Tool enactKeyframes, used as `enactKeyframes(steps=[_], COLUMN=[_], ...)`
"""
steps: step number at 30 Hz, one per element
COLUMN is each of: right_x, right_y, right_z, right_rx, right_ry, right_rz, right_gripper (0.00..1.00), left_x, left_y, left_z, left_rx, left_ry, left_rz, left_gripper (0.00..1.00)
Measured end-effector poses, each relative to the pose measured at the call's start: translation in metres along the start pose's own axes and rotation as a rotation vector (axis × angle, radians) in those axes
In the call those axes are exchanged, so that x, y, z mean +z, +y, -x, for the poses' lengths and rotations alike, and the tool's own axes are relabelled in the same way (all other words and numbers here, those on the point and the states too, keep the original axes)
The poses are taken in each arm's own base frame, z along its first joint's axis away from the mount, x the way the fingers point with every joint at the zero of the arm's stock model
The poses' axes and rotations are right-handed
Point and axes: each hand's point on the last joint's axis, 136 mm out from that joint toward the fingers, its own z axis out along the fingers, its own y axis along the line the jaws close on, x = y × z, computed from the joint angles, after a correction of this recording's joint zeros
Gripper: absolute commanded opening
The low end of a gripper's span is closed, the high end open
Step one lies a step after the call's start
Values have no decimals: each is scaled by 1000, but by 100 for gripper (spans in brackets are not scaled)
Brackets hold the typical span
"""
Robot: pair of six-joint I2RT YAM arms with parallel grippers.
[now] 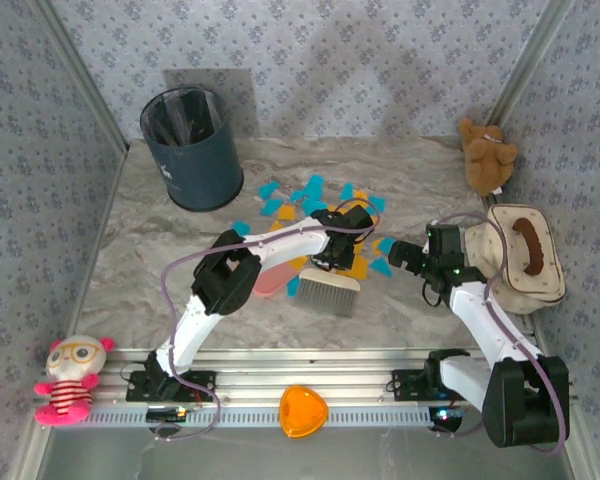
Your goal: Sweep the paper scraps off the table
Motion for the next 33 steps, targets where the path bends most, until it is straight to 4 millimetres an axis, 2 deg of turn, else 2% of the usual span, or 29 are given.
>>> enactKeyframes(steps=[10, 15, 19, 24, 31, 33], right_x=[-13, -18, -19, -15, -16, -18], right_y=[23, 37, 54, 76, 122, 132], right_z=[23, 30, 35, 40, 45, 48], right_rx=[56, 73, 83, 106, 70, 59], right_ry=[-2, 11, 27, 67, 97, 93], right_rz=[184, 293, 404, 531, 702, 728], right_gripper=[99, 94, 83, 68, 65, 61], left_x=[-51, -74, -88, -91, -89, -91], left_y=[-15, -13, -3, 5, -7, -10], left_z=[39, 60, 69, 74, 68, 69], left_rx=[209, 317, 376, 435, 533, 548], left_ry=[-146, -242, -317, -386, -421, -433], left_rz=[-99, -172, -254, -318, -372, -383], left_gripper=[21, 22, 22, 22, 22, 22])
